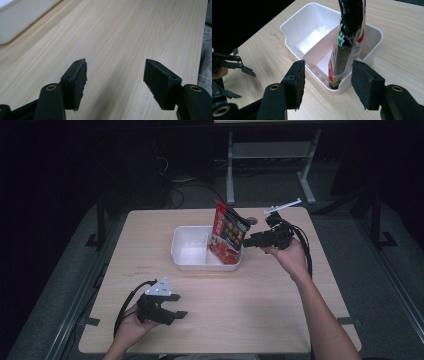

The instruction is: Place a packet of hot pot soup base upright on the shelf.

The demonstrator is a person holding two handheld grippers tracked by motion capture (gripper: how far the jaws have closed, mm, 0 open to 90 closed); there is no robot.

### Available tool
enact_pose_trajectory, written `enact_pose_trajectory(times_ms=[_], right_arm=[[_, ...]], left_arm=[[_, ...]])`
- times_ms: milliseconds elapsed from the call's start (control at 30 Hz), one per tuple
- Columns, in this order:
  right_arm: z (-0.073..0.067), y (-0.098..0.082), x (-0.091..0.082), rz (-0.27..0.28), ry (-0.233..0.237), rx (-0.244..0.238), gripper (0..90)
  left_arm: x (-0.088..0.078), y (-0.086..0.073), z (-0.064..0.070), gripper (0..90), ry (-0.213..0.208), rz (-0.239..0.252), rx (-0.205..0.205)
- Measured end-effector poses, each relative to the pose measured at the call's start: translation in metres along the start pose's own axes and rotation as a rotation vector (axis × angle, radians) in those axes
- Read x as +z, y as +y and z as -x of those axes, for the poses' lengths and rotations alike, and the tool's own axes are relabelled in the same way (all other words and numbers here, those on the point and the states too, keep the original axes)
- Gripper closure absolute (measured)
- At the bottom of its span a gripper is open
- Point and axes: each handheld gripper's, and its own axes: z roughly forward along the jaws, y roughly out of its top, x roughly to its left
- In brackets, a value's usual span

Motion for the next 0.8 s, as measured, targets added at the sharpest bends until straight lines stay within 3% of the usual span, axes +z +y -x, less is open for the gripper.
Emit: enact_pose_trajectory(times_ms=[433, 800], right_arm=[[-0.003, -0.02, -0.012, 0.011, 0.02, -0.003, 43.3], [-0.001, -0.044, -0.027, 0.051, 0.03, 0.009, 42.5]], left_arm=[[0.001, 0.001, 0.001, 34.3, -0.003, -0.002, 0.001], [0.004, 0.001, 0.001, 34.0, 0.005, -0.014, 0.011]])
